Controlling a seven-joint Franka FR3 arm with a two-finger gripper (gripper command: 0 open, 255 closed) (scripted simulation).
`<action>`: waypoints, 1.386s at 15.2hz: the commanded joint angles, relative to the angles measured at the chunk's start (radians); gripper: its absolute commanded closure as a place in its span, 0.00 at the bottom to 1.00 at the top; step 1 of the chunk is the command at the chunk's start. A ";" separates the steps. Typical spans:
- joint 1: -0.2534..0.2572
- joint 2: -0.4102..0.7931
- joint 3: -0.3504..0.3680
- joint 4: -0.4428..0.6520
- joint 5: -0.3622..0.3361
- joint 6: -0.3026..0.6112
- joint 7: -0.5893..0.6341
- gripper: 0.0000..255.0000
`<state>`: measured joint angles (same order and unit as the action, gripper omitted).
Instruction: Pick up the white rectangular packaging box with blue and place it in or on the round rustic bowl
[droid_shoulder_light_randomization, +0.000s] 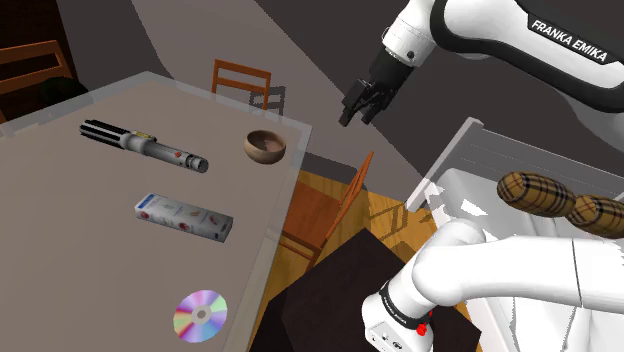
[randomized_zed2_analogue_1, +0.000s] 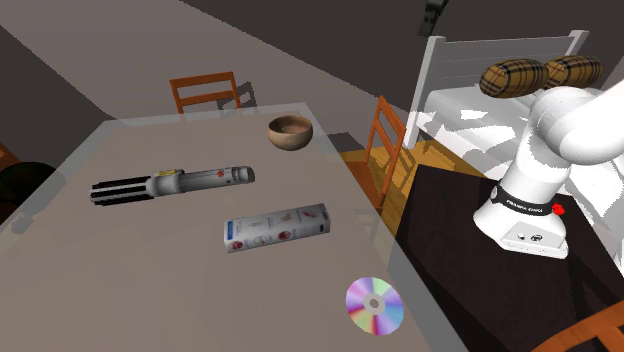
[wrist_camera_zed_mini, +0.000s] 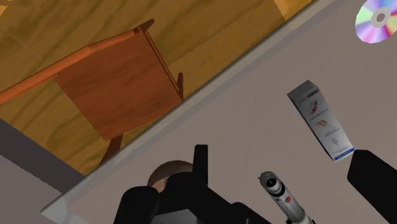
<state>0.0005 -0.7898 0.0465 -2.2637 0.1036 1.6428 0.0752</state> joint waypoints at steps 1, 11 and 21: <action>0.000 0.000 0.000 0.000 0.000 0.000 0.000 0.00; 0.055 0.263 0.104 -0.017 0.021 0.244 -0.008 0.00; 0.095 0.588 0.207 0.070 -0.019 0.441 0.010 0.00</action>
<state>0.0935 -0.2430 0.2447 -2.2103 0.0939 2.0631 0.0840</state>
